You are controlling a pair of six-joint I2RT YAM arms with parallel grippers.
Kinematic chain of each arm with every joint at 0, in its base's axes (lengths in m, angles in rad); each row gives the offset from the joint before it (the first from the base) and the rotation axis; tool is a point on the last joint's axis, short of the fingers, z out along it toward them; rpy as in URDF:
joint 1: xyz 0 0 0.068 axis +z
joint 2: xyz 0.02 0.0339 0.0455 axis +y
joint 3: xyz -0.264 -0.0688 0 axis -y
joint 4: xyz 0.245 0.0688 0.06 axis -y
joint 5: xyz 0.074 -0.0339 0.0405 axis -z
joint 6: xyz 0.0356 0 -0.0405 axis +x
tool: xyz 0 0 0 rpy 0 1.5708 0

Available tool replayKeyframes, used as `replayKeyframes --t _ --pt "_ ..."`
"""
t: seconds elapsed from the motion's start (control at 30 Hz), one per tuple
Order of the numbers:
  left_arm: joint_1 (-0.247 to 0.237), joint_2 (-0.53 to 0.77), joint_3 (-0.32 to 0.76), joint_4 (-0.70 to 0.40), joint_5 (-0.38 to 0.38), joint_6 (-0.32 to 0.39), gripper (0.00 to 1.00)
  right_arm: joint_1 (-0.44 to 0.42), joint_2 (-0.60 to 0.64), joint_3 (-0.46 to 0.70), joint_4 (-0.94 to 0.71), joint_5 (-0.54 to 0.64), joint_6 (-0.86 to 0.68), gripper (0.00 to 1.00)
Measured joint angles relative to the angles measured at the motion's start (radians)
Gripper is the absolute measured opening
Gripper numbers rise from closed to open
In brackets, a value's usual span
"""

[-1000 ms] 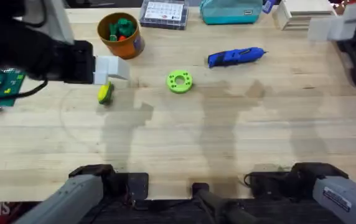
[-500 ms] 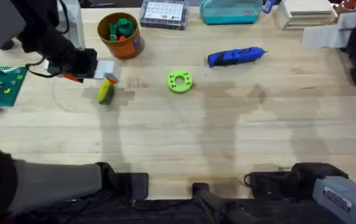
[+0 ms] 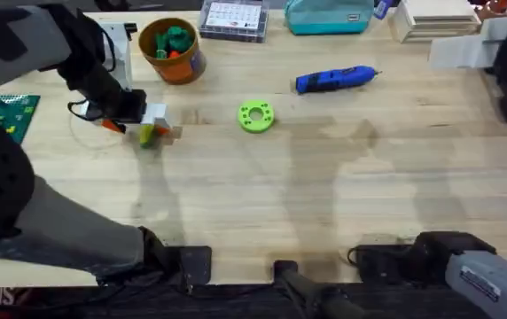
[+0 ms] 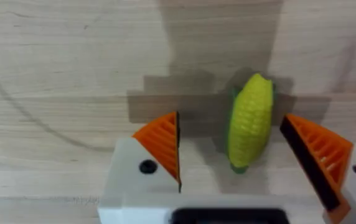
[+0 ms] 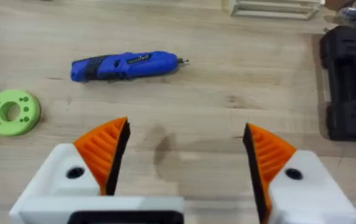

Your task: Pick up the gripper from the table and insert it into the empty holder that is missing its gripper. Then pick up a screw, insert it into the mounting hole, and use the screwdriver to tighten it. Finally, clean up the table by picking up the vegetable and placing it into the bucket.

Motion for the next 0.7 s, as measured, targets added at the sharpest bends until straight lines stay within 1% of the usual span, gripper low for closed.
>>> replayKeyframes --t 0.23,0.6,0.63,0.7 --pt "0.000 0.036 0.000 0.026 -0.010 -0.016 0.986 0.000 0.000 0.000 0.000 0.000 0.004 0.994" --pt "0.000 0.038 0.000 0.037 -0.010 -0.017 0.988 0.000 0.000 0.000 0.001 0.000 0.004 0.994" --pt "0.000 0.038 0.000 0.037 -0.010 -0.019 0.974 0.000 0.000 0.000 0.001 0.000 0.004 0.994" --pt "0.000 0.038 0.000 0.037 -0.010 -0.020 0.893 0.000 0.000 0.000 0.001 0.000 0.004 0.994"
